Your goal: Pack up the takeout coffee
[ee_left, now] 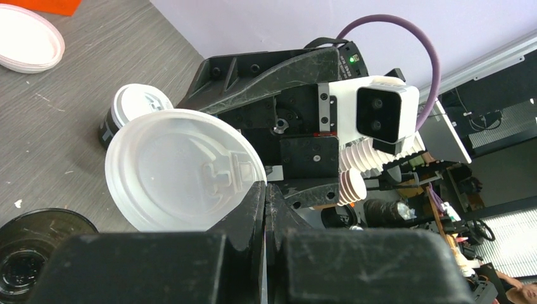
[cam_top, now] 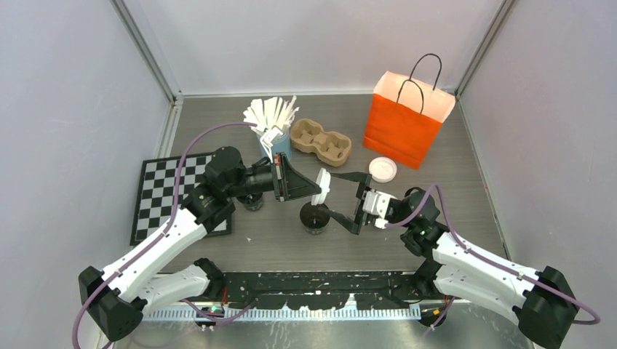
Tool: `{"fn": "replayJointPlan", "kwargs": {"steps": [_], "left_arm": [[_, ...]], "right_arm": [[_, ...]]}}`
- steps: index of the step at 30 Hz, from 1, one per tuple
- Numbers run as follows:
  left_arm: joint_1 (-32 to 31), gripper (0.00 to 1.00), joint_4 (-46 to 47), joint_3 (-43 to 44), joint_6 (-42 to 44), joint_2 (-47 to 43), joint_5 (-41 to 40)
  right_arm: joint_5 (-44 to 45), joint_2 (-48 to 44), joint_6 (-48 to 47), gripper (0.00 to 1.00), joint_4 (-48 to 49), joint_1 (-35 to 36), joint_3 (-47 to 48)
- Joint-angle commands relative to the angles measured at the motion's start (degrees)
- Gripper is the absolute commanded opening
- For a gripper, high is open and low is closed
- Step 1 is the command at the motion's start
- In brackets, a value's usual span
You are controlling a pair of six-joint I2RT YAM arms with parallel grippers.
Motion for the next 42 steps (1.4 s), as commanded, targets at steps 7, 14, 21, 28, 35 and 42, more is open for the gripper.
{"fn": "replayJointPlan", "kwargs": {"steps": [7, 14, 21, 28, 35, 42], "left_arm": [[0.2, 0.00, 7.0, -1.5, -2.7, -0.1, 0.6], [0.2, 0.00, 6.0, -1.8, -2.5, -0.5, 0.1], [0.2, 0.00, 6.2, -2.0, -2.7, -0.6, -0.5], [0.2, 0.15, -3.3, 1.1, 5.3, -2.1, -5.7], [0.2, 0.00, -3.8, 1.8, 7.0, -1.6, -3.2], [0.3, 0.00, -3.0, 0.3, 6.6, -1.2, -3.0]], "right_arm": [[5.9, 2.0, -0.1, 0.89, 10.3, 1.1, -1.5], [5.6, 2.3, 0.1, 0.89, 10.8, 1.1, -1.9], [4.1, 2.2, 0.0, 0.72, 9.6, 1.1, -1.7], [4.7, 1.1, 2.5, 0.67, 2.2, 1.0, -1.0], [4.2, 1.2, 4.0, 0.72, 3.2, 1.1, -2.8], [5.2, 0.9, 4.2, 0.75, 3.4, 1.0, -4.4]]}}
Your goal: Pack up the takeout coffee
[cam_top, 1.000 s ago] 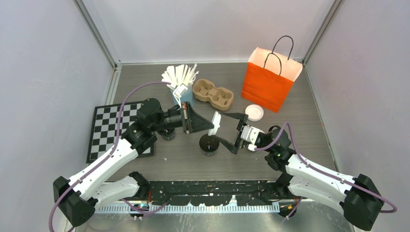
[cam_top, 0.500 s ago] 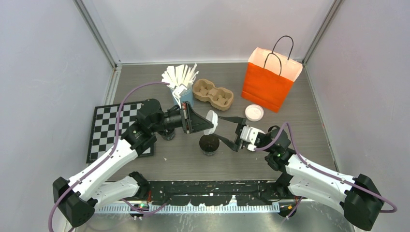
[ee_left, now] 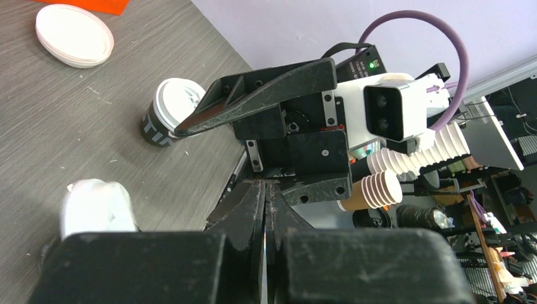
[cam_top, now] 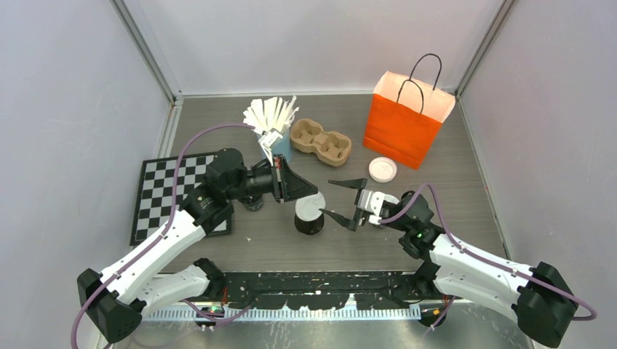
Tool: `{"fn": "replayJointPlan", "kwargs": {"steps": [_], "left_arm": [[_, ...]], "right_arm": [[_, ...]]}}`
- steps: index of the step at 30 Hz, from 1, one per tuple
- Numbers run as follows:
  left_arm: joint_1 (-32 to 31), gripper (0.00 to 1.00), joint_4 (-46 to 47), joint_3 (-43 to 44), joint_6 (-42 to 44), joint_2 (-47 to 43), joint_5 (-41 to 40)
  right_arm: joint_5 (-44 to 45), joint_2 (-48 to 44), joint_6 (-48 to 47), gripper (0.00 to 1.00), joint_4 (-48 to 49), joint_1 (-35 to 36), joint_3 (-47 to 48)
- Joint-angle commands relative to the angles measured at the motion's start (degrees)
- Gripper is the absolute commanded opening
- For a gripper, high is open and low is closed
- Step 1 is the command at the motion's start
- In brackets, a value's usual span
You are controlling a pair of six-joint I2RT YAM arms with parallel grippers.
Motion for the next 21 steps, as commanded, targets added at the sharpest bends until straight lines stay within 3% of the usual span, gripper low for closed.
{"fn": "replayJointPlan", "kwargs": {"steps": [1, 3, 6, 10, 12, 16, 21], "left_arm": [[0.2, 0.00, 1.3, 1.0, 1.0, -0.1, 1.0], [0.2, 0.00, -2.1, 1.8, 3.9, 0.1, -0.8], [0.2, 0.21, -18.6, 5.2, 14.2, 0.7, -12.4], [0.2, 0.35, -29.8, 6.5, 22.6, 2.5, -24.3], [0.2, 0.42, -29.6, 5.9, 22.9, 3.2, -24.7], [0.2, 0.54, -23.6, 4.0, 26.3, 5.9, -13.6], [0.2, 0.54, -31.6, 8.5, 27.7, 12.8, -20.3]], "right_arm": [[1.1, -1.0, 0.8, 0.75, 2.4, 0.3, -1.0], [2.0, -2.0, 2.2, 0.76, 2.6, 0.3, -1.6], [5.0, -4.8, 6.1, 0.75, 2.3, 0.2, -2.7], [11.0, -9.1, 11.1, 0.75, -2.2, 0.3, -3.9], [16.5, -10.2, 16.4, 0.74, -4.9, 0.3, -3.4], [22.8, -10.5, 24.8, 0.72, -13.0, 0.3, -0.2], [31.9, -8.6, 34.2, 0.69, -33.5, 0.3, 8.3]]}}
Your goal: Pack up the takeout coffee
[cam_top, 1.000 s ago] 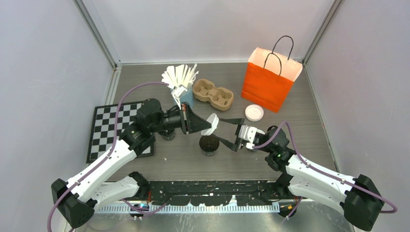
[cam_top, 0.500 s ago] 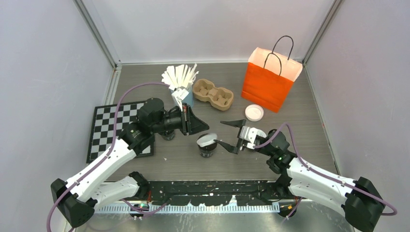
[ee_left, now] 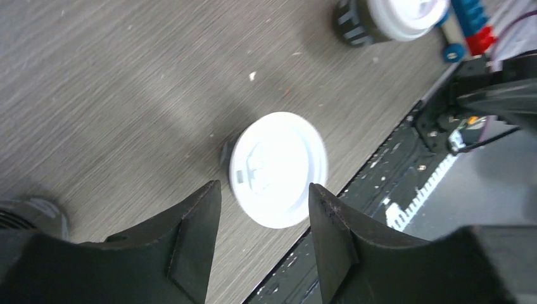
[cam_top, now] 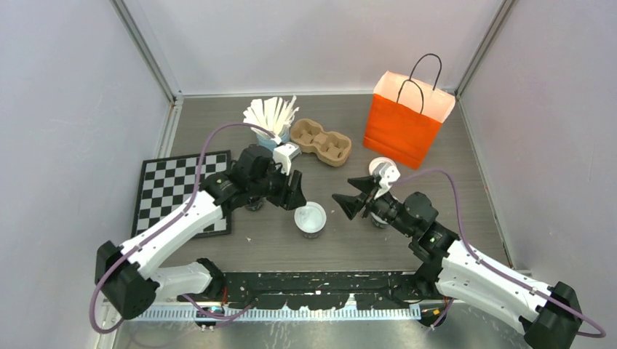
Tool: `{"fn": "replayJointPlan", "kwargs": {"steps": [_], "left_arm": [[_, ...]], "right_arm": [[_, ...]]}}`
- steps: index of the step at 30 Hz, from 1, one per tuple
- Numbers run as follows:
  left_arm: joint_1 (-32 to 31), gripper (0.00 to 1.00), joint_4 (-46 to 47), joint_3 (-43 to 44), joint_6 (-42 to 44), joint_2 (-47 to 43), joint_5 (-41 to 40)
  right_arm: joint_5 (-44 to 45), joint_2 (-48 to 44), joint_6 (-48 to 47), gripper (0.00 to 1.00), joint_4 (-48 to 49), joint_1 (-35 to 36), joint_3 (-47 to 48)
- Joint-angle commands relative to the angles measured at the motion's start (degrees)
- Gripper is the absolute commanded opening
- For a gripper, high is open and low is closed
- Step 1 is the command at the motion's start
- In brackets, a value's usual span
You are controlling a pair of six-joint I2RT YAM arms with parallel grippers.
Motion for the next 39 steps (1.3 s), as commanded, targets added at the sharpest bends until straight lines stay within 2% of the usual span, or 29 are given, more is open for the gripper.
{"fn": "replayJointPlan", "kwargs": {"steps": [1, 5, 11, 16, 27, 35, 39], "left_arm": [[0.2, 0.54, -6.1, 3.9, 3.0, 4.0, -4.8], [0.2, 0.52, -6.6, 2.5, 2.7, 4.1, -7.5], [0.2, 0.51, -2.9, -0.7, 3.8, 4.9, -3.6], [0.2, 0.48, -3.3, -0.1, 4.5, 8.0, -5.1], [-0.2, 0.42, -1.9, 0.0, 5.2, 10.6, -2.7], [-0.7, 0.18, -2.3, 1.0, 5.6, 10.3, -1.7], [-0.7, 0.00, -2.9, 1.5, 5.6, 9.8, -1.0]], "right_arm": [[11.6, 2.0, 12.1, 0.69, -18.9, 0.3, 10.0], [11.7, 3.7, 13.2, 0.67, -21.8, 0.2, 11.7], [11.9, 3.5, 14.0, 0.64, -21.6, 0.3, 11.1], [12.7, 2.7, 14.6, 0.64, -21.9, 0.3, 11.3], [11.1, 2.6, 16.8, 0.64, -23.9, 0.3, 12.5], [10.6, 2.6, 17.4, 0.64, -26.0, 0.3, 12.8], [10.6, 1.3, 17.7, 0.64, -27.2, 0.3, 13.4]]}}
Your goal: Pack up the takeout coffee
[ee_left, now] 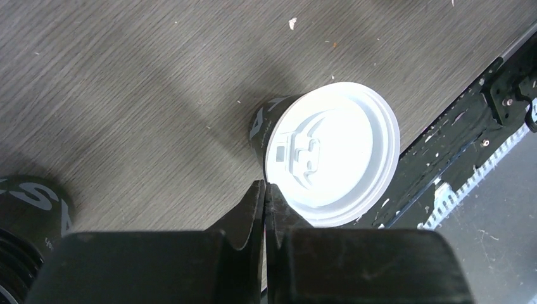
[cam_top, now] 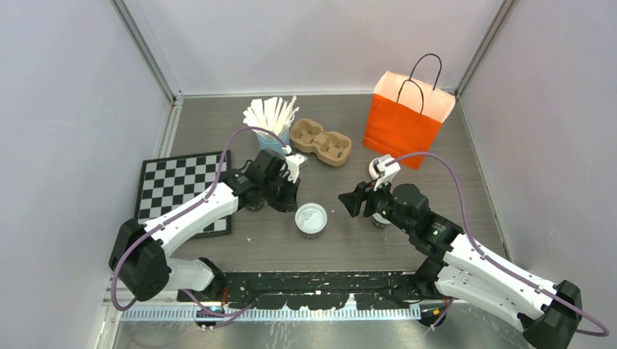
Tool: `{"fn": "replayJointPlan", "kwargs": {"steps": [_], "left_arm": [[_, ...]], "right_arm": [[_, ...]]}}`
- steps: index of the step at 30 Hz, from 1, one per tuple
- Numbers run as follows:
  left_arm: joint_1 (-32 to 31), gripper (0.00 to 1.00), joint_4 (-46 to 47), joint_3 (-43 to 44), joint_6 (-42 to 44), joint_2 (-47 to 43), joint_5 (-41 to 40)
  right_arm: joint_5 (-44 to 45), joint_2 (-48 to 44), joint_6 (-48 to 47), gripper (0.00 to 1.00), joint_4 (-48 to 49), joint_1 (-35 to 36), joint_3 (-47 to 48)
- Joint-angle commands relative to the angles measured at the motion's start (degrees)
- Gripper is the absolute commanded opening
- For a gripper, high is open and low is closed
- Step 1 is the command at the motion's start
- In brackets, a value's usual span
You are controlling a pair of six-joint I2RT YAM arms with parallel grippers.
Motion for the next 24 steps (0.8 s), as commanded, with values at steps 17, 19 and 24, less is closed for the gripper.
{"fn": "replayJointPlan", "kwargs": {"steps": [17, 19, 24], "left_arm": [[-0.5, 0.37, -1.5, 2.8, -1.7, -2.5, 0.7], [-0.5, 0.37, -1.5, 2.4, -1.8, -2.1, 0.3], [-0.5, 0.36, 1.1, 0.5, -2.8, -2.1, -0.4]], "right_arm": [[-0.3, -0.1, 6.3, 0.67, -4.8, 0.3, 4.8], [4.0, 3.4, 12.6, 0.66, -8.2, 0.3, 6.5], [0.9, 14.7, 21.8, 0.57, -8.9, 1.7, 9.4]]}}
